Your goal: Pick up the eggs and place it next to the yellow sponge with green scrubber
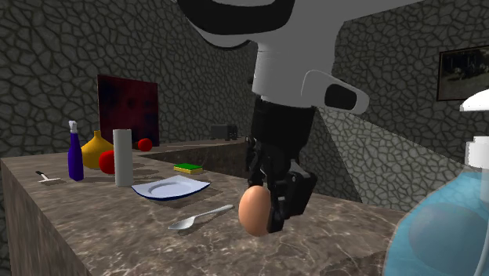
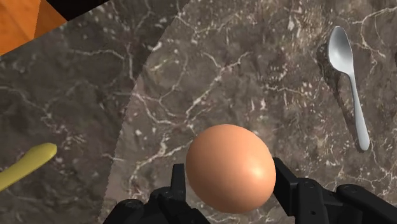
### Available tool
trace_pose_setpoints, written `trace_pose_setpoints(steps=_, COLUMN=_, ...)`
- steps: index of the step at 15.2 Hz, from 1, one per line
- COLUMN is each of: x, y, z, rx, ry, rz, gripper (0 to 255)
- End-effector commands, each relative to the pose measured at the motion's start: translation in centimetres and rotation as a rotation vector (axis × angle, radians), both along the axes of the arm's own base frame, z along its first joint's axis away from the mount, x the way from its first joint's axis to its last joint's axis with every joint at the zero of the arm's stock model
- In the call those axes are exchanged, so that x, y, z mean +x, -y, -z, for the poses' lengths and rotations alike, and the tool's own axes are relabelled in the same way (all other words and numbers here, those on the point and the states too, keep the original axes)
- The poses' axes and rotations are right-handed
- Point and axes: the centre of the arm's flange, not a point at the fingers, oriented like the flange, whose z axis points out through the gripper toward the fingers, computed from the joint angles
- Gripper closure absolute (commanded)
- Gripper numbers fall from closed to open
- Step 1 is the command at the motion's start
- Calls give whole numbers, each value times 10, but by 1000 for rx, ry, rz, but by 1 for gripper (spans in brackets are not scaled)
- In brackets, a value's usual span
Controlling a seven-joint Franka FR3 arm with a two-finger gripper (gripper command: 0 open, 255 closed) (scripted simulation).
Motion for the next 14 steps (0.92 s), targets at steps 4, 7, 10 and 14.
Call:
trace_pose_setpoints(steps=4, x=-1, y=1, z=-27, rx=0, ry=0, rz=0, gripper=255)
trace_pose_setpoints(steps=7, x=-1, y=1, z=-43, rx=0, ry=0, rz=0, gripper=255)
trace_pose_setpoints(steps=10, x=-1, y=1, z=-58, rx=0, ry=0, rz=0, gripper=255)
trace_pose_setpoints(steps=14, x=-2, y=-13, z=-72, rx=0, ry=0, rz=0, gripper=255)
